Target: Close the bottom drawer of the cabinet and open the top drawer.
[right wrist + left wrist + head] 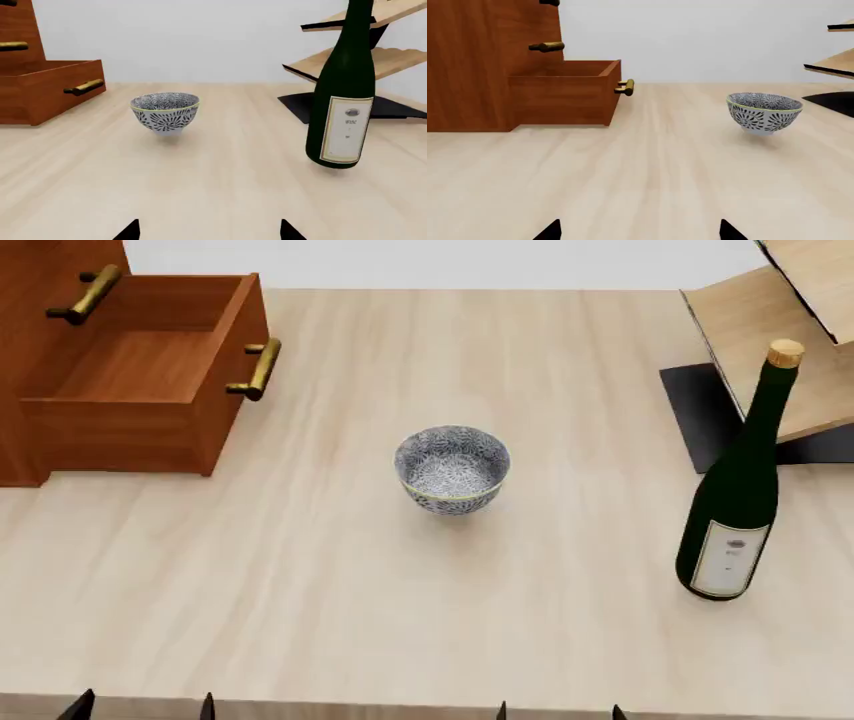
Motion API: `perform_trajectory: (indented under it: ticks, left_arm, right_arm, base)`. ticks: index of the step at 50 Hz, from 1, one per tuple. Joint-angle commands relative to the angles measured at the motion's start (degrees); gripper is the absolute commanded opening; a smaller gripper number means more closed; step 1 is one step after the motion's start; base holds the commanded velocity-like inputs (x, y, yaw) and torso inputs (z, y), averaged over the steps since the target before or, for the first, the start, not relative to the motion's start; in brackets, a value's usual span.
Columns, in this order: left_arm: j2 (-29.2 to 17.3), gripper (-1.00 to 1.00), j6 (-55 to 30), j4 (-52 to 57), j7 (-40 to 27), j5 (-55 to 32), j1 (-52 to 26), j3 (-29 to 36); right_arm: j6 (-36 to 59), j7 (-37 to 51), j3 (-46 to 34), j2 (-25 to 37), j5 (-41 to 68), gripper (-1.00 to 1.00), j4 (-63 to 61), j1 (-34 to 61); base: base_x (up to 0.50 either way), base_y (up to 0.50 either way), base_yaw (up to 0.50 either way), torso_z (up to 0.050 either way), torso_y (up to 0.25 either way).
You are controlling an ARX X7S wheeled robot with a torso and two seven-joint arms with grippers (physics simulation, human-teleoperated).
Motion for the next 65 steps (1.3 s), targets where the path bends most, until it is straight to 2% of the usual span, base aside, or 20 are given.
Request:
perform_trajectory:
  ticks: [1, 16, 18, 19, 39, 49, 65]
  left_arm:
    - [-0.57, 1.00, 0.00, 0.00, -0.64, -0.56, 0.00, 0.64]
    - [-3.08, 1.00, 0.84, 0.84, -1.24, -5.25, 0.90, 3.67]
    - [-2.92, 1.00, -2.07, 1.65, -1.93, -7.08, 0.64, 2.89]
    - [-3.23, 1.00, 0.30, 2.04, -0.46, -8.08, 1.14, 3.22]
    - [-5.47, 1.00, 0.59, 7.36, -3.89, -4.90, 1.31, 6.44]
    - [-7.33, 1.00, -7.51, 21.03, -3.97, -8.98, -2.27, 6.20]
    - [-9.95, 1.00, -23.53, 37.49, -5.86, -13.15, -16.95, 4.74]
  right_arm:
    - [0.00, 0.72, -0.72, 0.54, 0.54, 1.00, 0.00, 0.00]
    - [0.17, 3.52, -3.94, 2.80, 2.39, 1.00, 1.27, 0.43]
    - [0.08, 3.79, -4.18, 2.99, 2.59, 1.00, 1.25, 0.41]
    - [0.33, 3.93, -4.30, 3.07, 2.70, 1.00, 1.01, 0.40]
    - [1.19, 5.53, -6.19, 4.60, 4.60, 1.00, -0.24, 0.61]
    - [5.96, 6.17, -6.85, 5.88, 5.63, 1.00, -6.08, 2.28]
    - [14.96, 8.54, -6.61, 7.45, 6.89, 1.00, -13.81, 5.95]
  base:
    - [0.00, 0.00, 0.00, 0.000, 0.000]
    - [0.00, 0.00, 0.00, 0.000, 0.000]
    - [0.00, 0.00, 0.00, 0.000, 0.000]
    - [0.00, 0.00, 0.00, 0.020, 0.000]
    - [0.00, 0.00, 0.00, 0.050, 0.000]
    - [0.00, 0.00, 0.00, 0.050, 0.000]
    - [0.00, 0.00, 0.00, 0.050, 0.000]
